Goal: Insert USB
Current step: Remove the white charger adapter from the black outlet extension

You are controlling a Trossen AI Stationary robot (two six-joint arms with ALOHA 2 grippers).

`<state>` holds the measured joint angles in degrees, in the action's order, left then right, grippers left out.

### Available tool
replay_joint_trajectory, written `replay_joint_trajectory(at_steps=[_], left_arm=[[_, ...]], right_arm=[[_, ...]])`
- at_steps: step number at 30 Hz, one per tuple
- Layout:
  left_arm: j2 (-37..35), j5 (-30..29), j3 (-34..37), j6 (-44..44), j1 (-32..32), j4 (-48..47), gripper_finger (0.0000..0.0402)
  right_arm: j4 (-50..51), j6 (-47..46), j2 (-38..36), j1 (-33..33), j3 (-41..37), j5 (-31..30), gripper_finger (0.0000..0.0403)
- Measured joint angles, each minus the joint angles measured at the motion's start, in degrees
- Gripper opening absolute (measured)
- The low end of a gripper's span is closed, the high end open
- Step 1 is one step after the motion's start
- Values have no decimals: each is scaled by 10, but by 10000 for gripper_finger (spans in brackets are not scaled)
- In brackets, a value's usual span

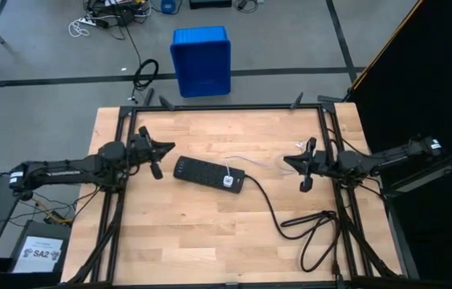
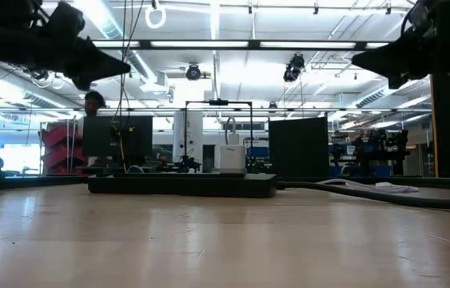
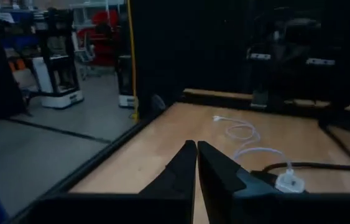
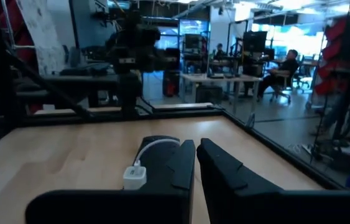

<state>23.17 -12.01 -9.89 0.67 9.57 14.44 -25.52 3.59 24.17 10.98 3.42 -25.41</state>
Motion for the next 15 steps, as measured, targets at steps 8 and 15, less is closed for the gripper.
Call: replay_joint_trajectory(at_steps=[8, 15], left_arm=[[5, 15, 75, 64, 2, 74, 0], [10, 16, 84, 73, 2, 126, 0]], right_arm=[[8, 12, -9, -1, 0, 4, 1], [9, 7, -9, -23, 0, 58, 0]])
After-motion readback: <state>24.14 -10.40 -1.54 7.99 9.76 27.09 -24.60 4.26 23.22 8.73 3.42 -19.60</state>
